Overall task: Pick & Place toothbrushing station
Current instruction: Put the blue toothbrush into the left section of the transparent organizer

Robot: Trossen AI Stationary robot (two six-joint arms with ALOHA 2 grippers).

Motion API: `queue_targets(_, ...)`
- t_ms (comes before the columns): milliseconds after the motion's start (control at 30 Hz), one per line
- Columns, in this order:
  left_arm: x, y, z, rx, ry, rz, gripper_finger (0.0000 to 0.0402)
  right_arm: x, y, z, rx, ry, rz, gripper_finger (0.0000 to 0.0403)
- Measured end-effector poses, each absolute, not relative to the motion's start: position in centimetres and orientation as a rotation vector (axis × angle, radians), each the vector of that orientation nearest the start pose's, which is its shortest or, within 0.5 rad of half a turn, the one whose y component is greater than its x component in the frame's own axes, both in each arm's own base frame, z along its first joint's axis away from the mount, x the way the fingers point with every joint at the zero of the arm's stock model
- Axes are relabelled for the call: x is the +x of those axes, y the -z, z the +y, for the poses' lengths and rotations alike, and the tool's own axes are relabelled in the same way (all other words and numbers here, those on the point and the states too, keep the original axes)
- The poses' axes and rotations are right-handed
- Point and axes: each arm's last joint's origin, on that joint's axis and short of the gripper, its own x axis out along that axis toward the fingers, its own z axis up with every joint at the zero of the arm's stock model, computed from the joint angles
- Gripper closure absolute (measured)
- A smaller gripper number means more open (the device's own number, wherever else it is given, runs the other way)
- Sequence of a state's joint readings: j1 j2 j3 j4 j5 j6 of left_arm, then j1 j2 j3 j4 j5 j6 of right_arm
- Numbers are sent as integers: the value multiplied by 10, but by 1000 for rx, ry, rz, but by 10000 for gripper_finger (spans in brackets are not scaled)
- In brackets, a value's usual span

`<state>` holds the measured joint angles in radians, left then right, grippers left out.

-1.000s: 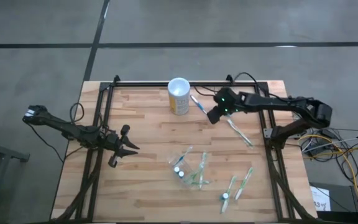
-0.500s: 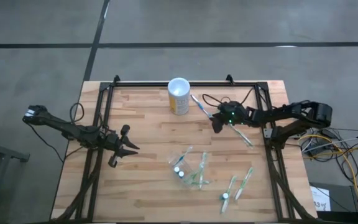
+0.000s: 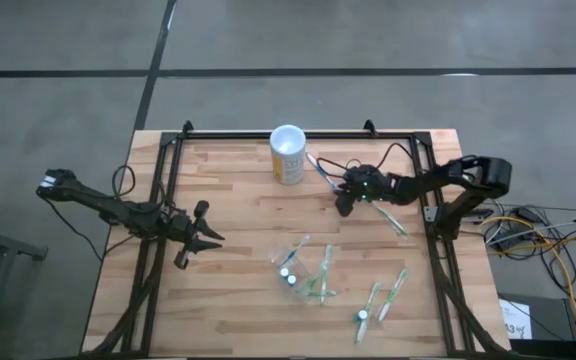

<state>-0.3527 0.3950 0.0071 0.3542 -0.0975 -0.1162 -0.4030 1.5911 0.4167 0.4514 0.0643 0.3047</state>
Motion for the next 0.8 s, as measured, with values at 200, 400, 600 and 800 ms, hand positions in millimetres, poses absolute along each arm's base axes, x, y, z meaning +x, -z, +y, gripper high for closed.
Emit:
queue_targets(200,116,-165,-40,-108,253,48,316,237,-97,-103,410,552,662,277)
queue_targets(400,116,-165,-40,-108,253,47,316,239,-95,-104,430,557,662,277)
queue_targets(600,116,-165,-40,-108,253,47,316,239,-94,-104,446,562,665,284)
queue_targets(800,116,-165,-40,-108,253,48,316,237,-94,-103,451,563,682,285)
